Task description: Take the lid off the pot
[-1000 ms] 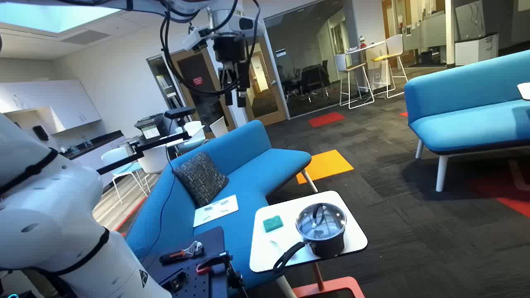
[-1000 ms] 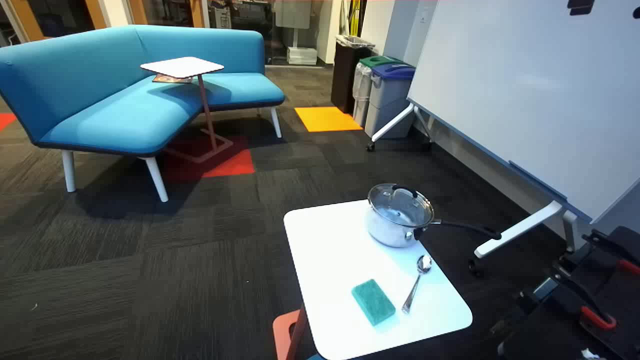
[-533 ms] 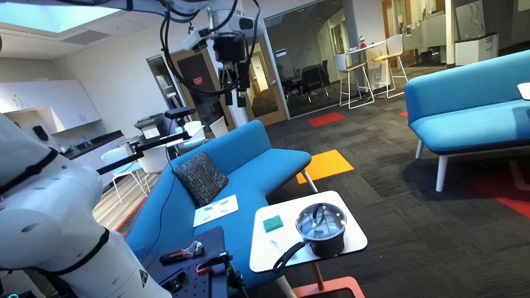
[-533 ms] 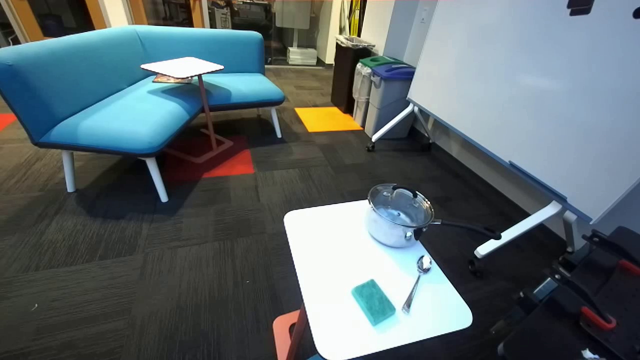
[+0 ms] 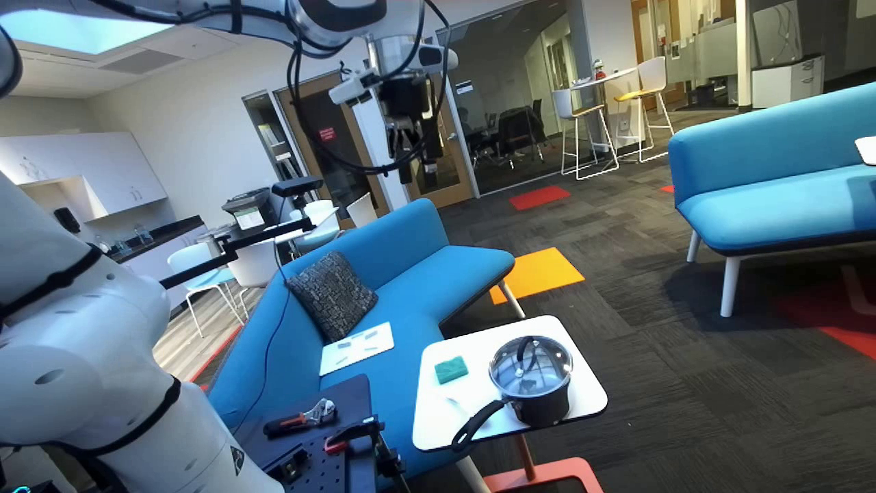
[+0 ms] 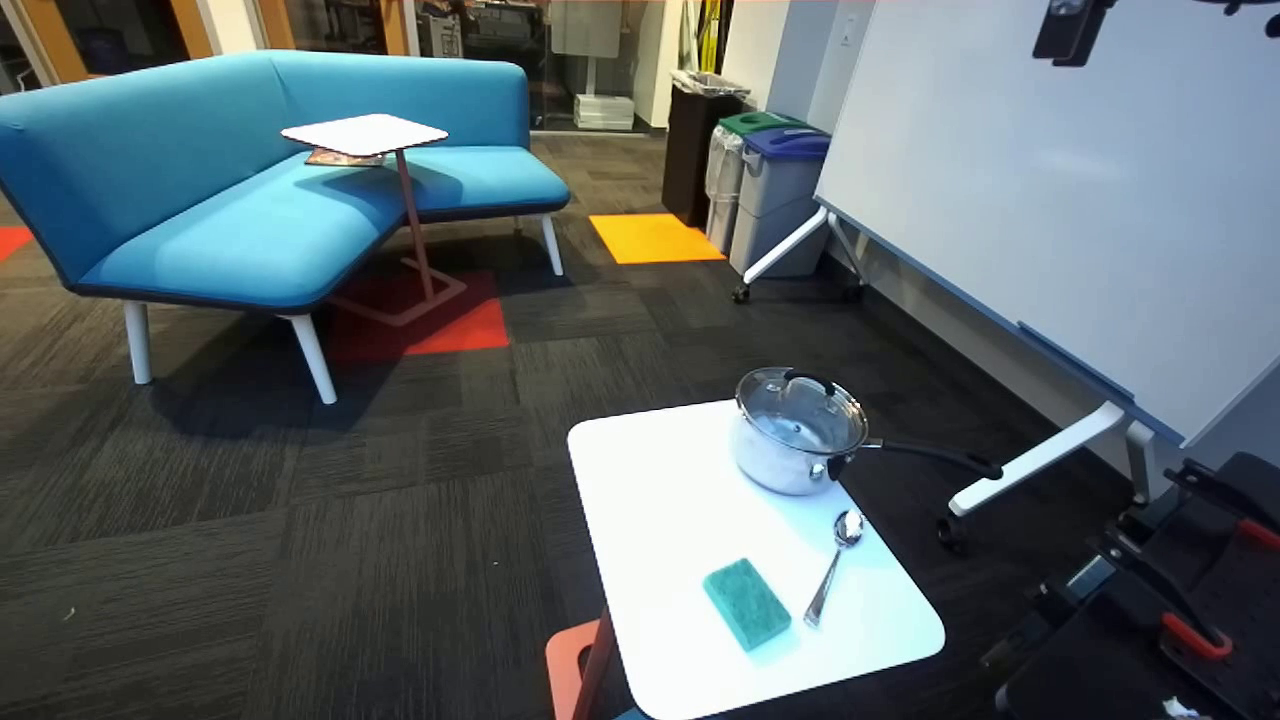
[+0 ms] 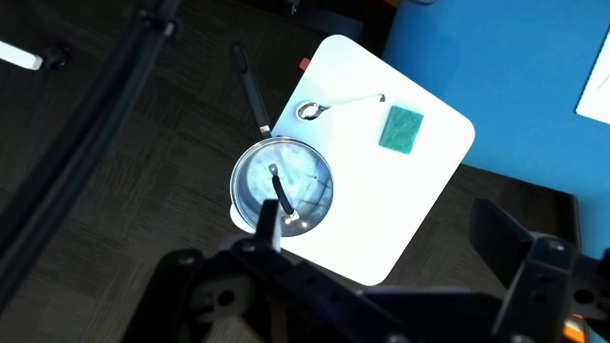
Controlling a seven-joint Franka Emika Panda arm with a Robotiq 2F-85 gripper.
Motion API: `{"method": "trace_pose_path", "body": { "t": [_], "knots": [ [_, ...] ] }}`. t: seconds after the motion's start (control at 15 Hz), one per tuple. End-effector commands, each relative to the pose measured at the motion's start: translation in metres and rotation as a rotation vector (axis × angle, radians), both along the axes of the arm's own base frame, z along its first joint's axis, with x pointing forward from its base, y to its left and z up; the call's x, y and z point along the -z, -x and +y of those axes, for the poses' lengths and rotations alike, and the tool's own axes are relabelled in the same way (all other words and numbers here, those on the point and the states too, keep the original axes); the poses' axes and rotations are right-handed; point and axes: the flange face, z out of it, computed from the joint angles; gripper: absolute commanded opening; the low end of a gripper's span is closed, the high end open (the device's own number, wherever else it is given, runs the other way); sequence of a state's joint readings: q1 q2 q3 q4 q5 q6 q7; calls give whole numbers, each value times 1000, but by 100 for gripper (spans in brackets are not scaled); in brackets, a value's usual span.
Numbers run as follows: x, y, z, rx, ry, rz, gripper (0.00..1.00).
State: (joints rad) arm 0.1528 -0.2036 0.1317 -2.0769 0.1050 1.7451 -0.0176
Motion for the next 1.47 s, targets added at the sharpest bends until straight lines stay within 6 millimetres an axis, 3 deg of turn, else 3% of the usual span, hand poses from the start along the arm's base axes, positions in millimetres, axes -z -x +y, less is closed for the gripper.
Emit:
{"method": "trace_pose_path", "body": {
  "t": [0.0,0.53,0.93,1.4],
  "knots": [
    [46,-22,3,18,25,-40,100],
    [162,-54,1,153,63,-41,100],
    [167,-54,1,167,82,-22,100],
    [192,-83,8,124,-25,-233,100]
  ]
}}
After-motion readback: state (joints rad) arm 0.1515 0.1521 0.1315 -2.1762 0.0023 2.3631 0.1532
